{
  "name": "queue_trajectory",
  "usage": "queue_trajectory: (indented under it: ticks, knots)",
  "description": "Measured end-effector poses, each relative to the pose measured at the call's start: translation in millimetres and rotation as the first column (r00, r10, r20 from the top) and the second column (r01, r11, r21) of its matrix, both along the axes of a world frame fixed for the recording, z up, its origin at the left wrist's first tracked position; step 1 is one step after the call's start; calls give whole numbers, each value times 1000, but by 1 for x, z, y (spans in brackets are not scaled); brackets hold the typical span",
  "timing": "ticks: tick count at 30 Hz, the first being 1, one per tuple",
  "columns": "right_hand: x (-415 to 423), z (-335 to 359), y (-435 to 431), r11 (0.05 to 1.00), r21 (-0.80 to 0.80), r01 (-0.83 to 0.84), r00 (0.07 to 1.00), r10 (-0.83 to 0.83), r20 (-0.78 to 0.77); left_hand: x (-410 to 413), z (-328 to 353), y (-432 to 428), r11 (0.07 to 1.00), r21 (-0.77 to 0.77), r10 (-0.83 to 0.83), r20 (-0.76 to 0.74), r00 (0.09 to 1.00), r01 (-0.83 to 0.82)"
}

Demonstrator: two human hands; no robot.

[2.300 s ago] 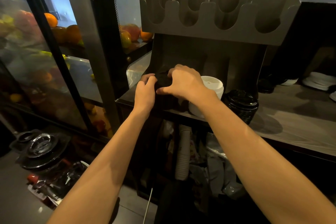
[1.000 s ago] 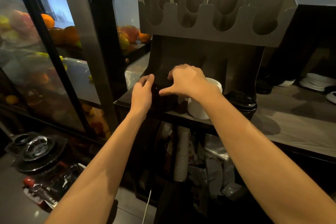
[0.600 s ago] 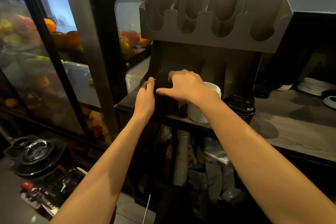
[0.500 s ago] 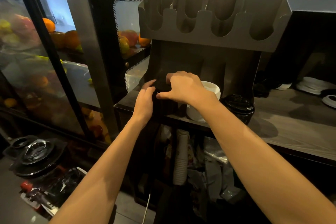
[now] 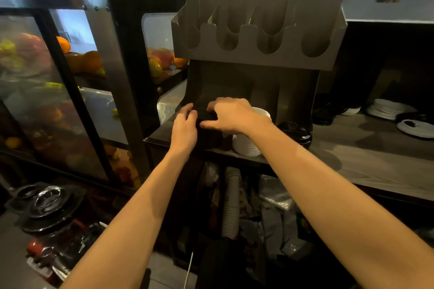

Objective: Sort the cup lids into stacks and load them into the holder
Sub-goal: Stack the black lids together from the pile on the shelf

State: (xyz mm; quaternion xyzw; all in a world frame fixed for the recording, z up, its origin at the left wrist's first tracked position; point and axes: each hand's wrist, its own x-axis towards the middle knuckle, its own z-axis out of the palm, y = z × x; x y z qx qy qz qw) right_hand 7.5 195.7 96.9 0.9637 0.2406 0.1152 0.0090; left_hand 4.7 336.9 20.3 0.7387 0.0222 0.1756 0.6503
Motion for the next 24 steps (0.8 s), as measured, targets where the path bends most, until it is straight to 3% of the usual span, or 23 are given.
queue_trajectory:
  ticks: [4,10,19,24]
  knots:
    - [-16,-1,-17,973,228,-24,993,-4,122,-21,19,-15,987,98,110,176,978,-129]
    - [-43,-9,-70,817,574,-50,978,-75,193,-40,36,-58,992,123,-32,371,928,-14]
    - [-88,-17,-204,576,817,18,920,-330,212,-71,51,-190,947,132,-320,448,835,292]
    - [-107,-35,-282,508,855,100,883,-442,158,-84,46,-271,871,166,-488,405,774,462]
